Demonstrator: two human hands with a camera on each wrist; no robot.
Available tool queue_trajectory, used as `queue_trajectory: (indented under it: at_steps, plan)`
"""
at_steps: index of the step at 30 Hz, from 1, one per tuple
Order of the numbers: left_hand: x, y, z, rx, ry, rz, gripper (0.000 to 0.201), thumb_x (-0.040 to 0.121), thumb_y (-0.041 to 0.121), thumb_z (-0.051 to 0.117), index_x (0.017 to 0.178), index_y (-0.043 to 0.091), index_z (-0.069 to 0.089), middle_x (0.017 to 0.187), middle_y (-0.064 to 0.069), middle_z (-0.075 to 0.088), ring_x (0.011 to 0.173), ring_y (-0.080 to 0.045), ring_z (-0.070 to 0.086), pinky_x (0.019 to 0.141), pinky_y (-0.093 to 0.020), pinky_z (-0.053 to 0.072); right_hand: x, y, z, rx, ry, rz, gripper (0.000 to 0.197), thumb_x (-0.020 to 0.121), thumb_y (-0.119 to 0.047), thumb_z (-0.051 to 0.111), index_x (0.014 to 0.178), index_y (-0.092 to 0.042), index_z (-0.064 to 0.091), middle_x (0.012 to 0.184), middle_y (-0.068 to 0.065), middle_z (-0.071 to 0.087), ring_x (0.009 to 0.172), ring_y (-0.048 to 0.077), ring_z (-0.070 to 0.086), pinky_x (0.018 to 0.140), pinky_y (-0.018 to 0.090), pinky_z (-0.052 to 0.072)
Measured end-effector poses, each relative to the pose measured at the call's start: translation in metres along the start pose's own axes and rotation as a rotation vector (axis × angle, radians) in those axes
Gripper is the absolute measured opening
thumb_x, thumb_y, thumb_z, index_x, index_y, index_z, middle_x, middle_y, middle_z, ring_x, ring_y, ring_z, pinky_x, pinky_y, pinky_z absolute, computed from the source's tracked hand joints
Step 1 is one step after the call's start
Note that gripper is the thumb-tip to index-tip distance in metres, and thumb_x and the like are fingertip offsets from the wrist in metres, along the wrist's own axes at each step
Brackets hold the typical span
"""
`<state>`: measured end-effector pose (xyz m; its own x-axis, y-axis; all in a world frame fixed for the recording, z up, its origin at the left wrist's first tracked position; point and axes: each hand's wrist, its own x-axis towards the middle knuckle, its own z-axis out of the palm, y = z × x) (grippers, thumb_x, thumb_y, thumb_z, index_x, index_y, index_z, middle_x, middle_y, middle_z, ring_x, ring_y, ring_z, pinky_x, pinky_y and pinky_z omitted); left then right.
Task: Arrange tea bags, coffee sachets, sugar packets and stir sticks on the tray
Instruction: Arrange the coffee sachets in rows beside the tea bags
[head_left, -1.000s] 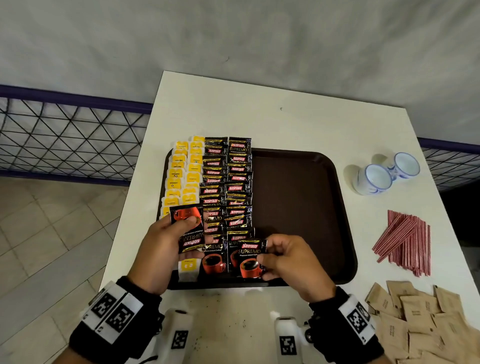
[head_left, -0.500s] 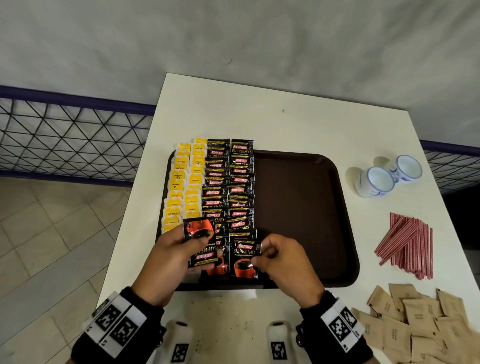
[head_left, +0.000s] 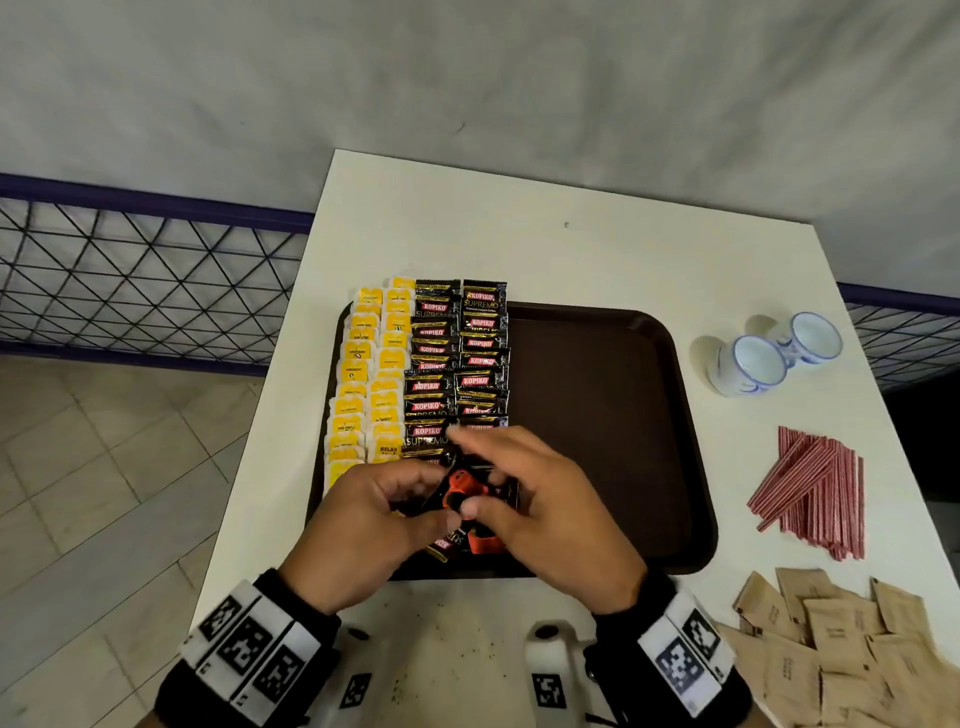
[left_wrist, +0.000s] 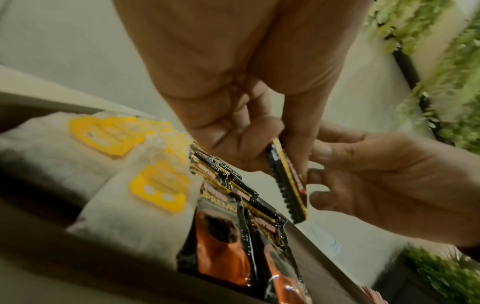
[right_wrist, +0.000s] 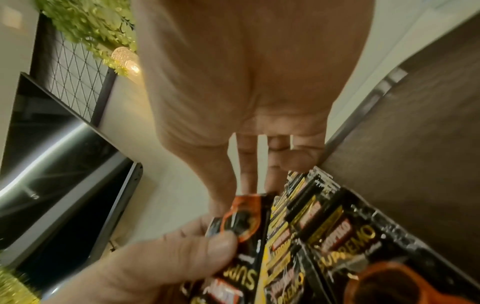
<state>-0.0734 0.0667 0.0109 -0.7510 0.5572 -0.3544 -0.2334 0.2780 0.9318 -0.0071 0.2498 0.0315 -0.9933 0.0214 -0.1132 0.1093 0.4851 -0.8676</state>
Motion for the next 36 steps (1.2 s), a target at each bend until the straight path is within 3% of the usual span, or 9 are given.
queue_trajectory:
  at_steps: [5,9,11,14,17,21,28,31,36]
  plan:
    - [0.004,0.0,-0.008,0.017,0.123,-0.006,0.033,0.065,0.02,0.09,0.09,0.037,0.078,0.092,0.005,0.077,0.09,-0.012,0.073,0.083,-0.032,0.058,0.005,0.007,0.011,0.213,0.163,0.191,0.025,0.086,0.001,0.07,0.091,-0.024,0.072,0.089,-0.001,0.07,0.08,0.012,0.069,0.072,0.031,0.059]
    - [0.008,-0.003,-0.018,-0.042,0.162,-0.029,0.025,0.079,0.006,0.082,0.088,0.029,0.078,0.084,-0.007,0.074,0.078,-0.02,0.073,0.063,-0.029,0.058,0.0,0.012,0.012,0.531,0.189,0.405,0.016,0.086,0.005,0.07,0.081,-0.007,0.061,0.082,0.012,0.066,0.071,0.024,0.072,0.063,0.038,0.062]
    - [0.009,-0.002,-0.018,-0.036,0.157,-0.031,0.022,0.084,0.001,0.077,0.088,0.023,0.078,0.083,-0.011,0.073,0.072,-0.017,0.074,0.059,-0.027,0.059,-0.003,0.015,0.015,0.336,0.121,0.39,0.016,0.085,-0.006,0.075,0.082,-0.017,0.064,0.086,0.006,0.071,0.079,0.023,0.073,0.073,0.04,0.062]
    - [0.01,0.0,-0.014,0.031,0.15,0.007,0.02,0.085,0.004,0.077,0.084,0.024,0.078,0.084,-0.009,0.074,0.076,-0.016,0.073,0.067,-0.03,0.06,-0.006,0.012,0.013,0.067,0.109,0.275,0.017,0.085,-0.017,0.076,0.084,-0.031,0.066,0.09,-0.006,0.065,0.084,0.008,0.065,0.074,0.019,0.052]
    - [0.012,-0.004,-0.014,0.093,0.15,0.028,0.022,0.084,0.008,0.078,0.083,0.03,0.076,0.085,0.001,0.076,0.081,-0.016,0.073,0.079,-0.037,0.06,-0.004,0.005,0.011,0.045,0.126,0.209,0.008,0.087,-0.018,0.074,0.087,-0.024,0.069,0.09,-0.008,0.065,0.084,0.007,0.063,0.071,0.016,0.049]
    - [0.013,-0.005,-0.015,0.113,0.118,0.02,0.023,0.087,0.006,0.076,0.082,0.028,0.077,0.084,-0.001,0.075,0.072,-0.018,0.073,0.069,-0.037,0.06,-0.003,0.002,0.01,0.105,0.103,0.238,0.02,0.089,-0.01,0.071,0.085,-0.029,0.067,0.077,-0.017,0.064,0.067,-0.003,0.06,0.057,0.011,0.047]
    - [0.013,-0.016,-0.017,0.302,0.138,0.031,0.025,0.083,0.011,0.081,0.092,0.034,0.076,0.085,0.011,0.073,0.078,-0.006,0.071,0.072,-0.018,0.054,0.001,0.018,0.027,0.013,0.07,0.34,0.014,0.085,-0.015,0.077,0.086,-0.021,0.064,0.077,0.0,0.067,0.064,0.012,0.063,0.061,0.031,0.056]
    - [0.013,-0.017,-0.013,0.373,0.149,0.057,0.028,0.081,0.011,0.082,0.091,0.036,0.074,0.086,0.011,0.074,0.084,0.002,0.068,0.073,-0.007,0.048,0.001,0.02,0.03,-0.047,0.077,0.357,0.02,0.083,-0.018,0.078,0.094,-0.025,0.063,0.073,0.0,0.066,0.06,0.006,0.061,0.059,0.026,0.053]
    - [0.016,-0.021,-0.011,0.487,0.16,0.05,0.023,0.081,0.015,0.083,0.096,0.031,0.076,0.086,0.013,0.071,0.081,-0.002,0.066,0.074,-0.018,0.052,0.001,0.022,0.033,-0.097,0.058,0.366,0.03,0.083,-0.02,0.078,0.106,-0.028,0.059,0.07,-0.002,0.065,0.059,0.004,0.06,0.057,0.02,0.05]
